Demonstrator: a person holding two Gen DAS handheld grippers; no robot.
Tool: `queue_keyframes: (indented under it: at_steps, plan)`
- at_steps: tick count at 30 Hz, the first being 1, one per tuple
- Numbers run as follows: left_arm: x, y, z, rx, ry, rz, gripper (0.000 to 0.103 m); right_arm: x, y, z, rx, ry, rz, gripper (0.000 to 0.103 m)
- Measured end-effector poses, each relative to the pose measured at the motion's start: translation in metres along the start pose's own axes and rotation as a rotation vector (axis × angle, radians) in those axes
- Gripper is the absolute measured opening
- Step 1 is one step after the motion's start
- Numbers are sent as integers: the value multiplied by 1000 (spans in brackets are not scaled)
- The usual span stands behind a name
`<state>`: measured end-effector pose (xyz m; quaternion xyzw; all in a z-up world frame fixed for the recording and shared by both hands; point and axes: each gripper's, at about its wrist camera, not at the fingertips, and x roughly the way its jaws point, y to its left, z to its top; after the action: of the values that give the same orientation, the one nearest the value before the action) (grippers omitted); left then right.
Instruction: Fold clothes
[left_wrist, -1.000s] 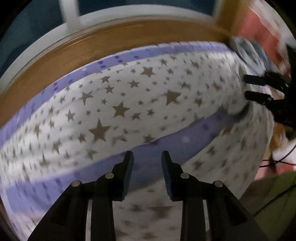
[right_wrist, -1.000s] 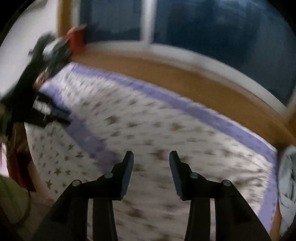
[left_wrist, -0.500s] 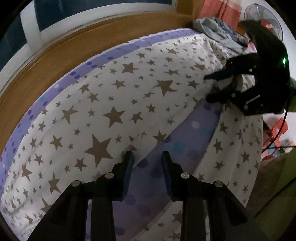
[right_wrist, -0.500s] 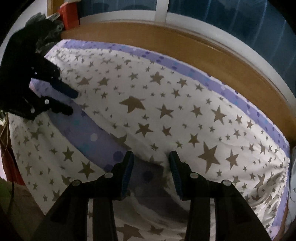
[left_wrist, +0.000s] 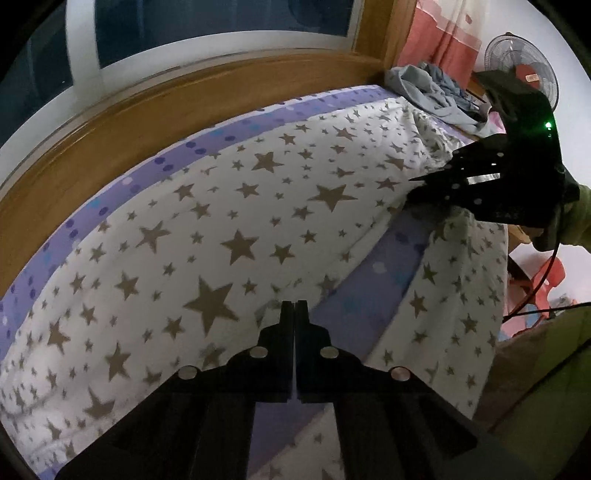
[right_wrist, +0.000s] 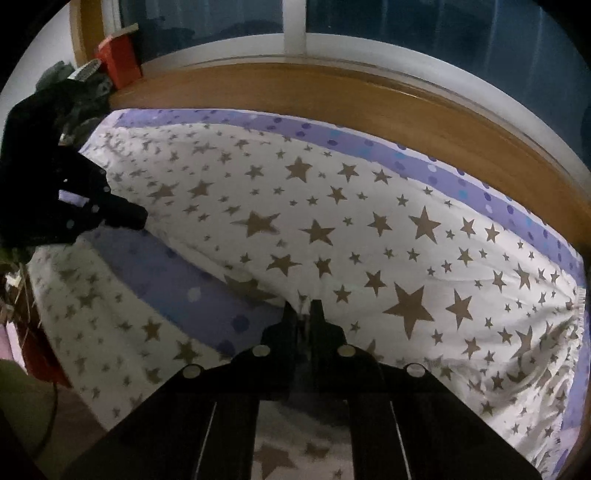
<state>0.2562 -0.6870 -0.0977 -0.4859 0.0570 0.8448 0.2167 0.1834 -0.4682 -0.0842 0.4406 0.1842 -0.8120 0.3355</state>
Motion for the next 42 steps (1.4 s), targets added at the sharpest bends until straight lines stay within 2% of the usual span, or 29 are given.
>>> queue_keyframes:
  at_steps: [5,8,11,15,18,21,24,25,27,28,32,35,38,42]
  plan:
    - [5,2,-12,-13,51,6,0,6,5,-9,-21,40,22,5]
    - [5,5,-10,-45,53,-4,0,13,7,-12,-33,62,26,7]
    - [-3,12,-1,-106,20,-23,1,12,7,-9,-45,80,45,13]
    - [-2,20,27,-140,-50,-30,10,-1,1,-1,-61,97,92,13]
    - [1,24,49,-155,-104,-31,13,-10,-27,29,40,29,119,15]
    - [18,28,76,-178,-141,-63,13,8,-52,65,111,-10,123,15]
    - [43,24,90,-200,-109,-108,13,50,-60,89,122,39,136,15]
    - [49,21,90,-195,-96,-107,13,64,-59,94,117,59,122,15]
    - [62,16,86,-194,-61,-105,14,88,-58,103,101,79,30,15]
    - [69,15,81,-203,-42,-102,14,93,-61,107,107,54,0,15]
    - [67,14,68,-250,-77,-111,18,102,-73,120,189,-14,-32,14]
    - [65,13,63,-264,-80,-113,18,104,-71,124,179,-48,-68,15]
    - [65,13,66,-260,-55,-108,18,99,-80,125,270,-55,-56,15]
    - [68,11,72,-259,-17,-89,19,65,-79,110,325,-32,-97,18]
